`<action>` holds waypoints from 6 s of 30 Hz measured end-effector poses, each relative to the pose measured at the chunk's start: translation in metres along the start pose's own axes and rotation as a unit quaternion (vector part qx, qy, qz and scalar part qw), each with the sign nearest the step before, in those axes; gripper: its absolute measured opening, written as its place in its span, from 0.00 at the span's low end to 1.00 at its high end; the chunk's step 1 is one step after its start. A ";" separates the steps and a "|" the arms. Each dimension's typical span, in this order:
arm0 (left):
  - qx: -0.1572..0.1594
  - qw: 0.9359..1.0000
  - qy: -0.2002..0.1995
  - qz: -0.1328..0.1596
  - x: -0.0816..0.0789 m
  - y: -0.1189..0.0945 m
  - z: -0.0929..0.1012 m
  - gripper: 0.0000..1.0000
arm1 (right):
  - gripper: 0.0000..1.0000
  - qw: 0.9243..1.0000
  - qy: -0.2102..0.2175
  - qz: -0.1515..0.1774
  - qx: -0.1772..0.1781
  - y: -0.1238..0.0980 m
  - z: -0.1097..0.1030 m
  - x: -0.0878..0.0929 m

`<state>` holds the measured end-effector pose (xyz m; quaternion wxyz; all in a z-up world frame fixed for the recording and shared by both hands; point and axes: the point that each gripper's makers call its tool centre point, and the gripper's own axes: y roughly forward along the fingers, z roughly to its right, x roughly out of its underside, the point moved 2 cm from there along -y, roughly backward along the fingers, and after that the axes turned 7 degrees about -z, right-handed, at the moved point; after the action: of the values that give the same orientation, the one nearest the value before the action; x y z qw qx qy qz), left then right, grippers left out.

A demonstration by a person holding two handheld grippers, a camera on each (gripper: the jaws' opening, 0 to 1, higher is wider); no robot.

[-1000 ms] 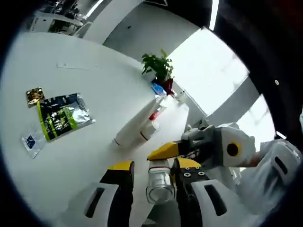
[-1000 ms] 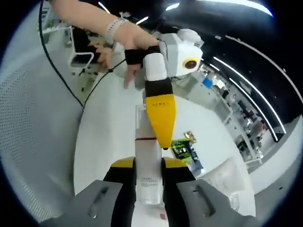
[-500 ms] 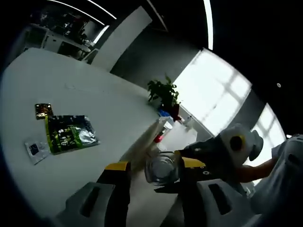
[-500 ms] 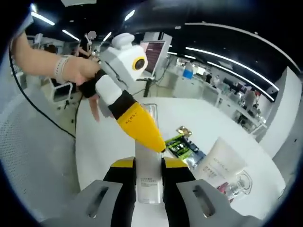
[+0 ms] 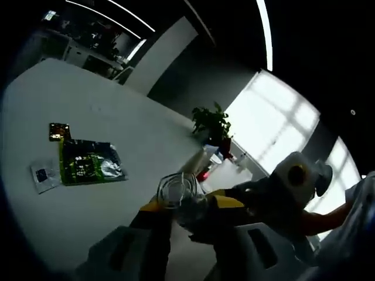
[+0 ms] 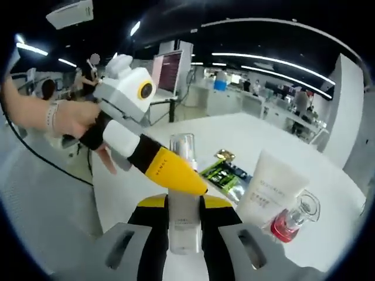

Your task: Arrange the skincare products in the storage area until every visible bottle or jar stands upright without overlapping.

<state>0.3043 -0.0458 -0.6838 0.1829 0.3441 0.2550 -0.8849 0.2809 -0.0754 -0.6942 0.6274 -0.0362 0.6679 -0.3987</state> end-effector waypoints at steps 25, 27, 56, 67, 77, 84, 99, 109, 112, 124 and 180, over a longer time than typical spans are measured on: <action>-0.131 0.983 0.109 -0.063 0.016 -0.007 -0.036 0.16 | 0.23 1.000 -0.017 -0.014 -0.005 -0.003 0.002 0.002; -0.132 0.980 0.128 -0.076 0.018 -0.005 -0.035 0.16 | 0.22 1.000 -0.004 0.006 -0.011 -0.005 0.002 -0.003; -0.013 0.935 0.338 -0.109 0.037 0.006 0.013 0.16 | 0.22 0.995 0.013 0.070 -0.073 -0.012 -0.018 -0.023; 0.036 0.930 0.353 -0.093 0.036 0.000 0.025 0.16 | 0.23 0.989 0.017 0.102 -0.104 -0.015 -0.025 -0.033; 0.024 0.935 0.342 -0.089 0.037 0.007 0.021 0.18 | 0.22 0.991 0.025 0.100 -0.090 -0.012 -0.019 -0.030; 0.015 0.939 0.332 -0.089 0.040 0.009 0.019 0.19 | 0.21 0.991 0.033 0.099 -0.083 -0.007 -0.015 -0.026; -0.007 0.932 0.344 -0.119 0.055 0.015 0.001 0.19 | 0.22 0.994 0.025 0.069 -0.081 0.002 -0.021 -0.015; -0.010 0.922 0.359 -0.147 0.070 0.019 -0.004 0.19 | 0.22 0.996 0.018 0.023 -0.083 0.009 -0.024 0.000; -0.011 0.919 0.364 -0.149 0.073 0.021 -0.006 0.19 | 0.22 0.996 0.023 0.014 -0.085 0.009 -0.025 0.003; -0.015 0.910 0.379 -0.166 0.082 0.023 -0.007 0.19 | 0.23 0.995 0.020 -0.011 -0.092 0.012 -0.027 0.012; -0.049 0.906 0.331 -0.258 0.101 0.003 -0.034 0.06 | 0.25 0.974 0.042 -0.200 -0.098 -0.028 0.009 0.088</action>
<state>0.2531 -0.0437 -0.7773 -0.1299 0.5297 0.4241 -0.7230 0.2575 -0.1469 -0.7489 0.4996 -0.2134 0.7088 -0.4500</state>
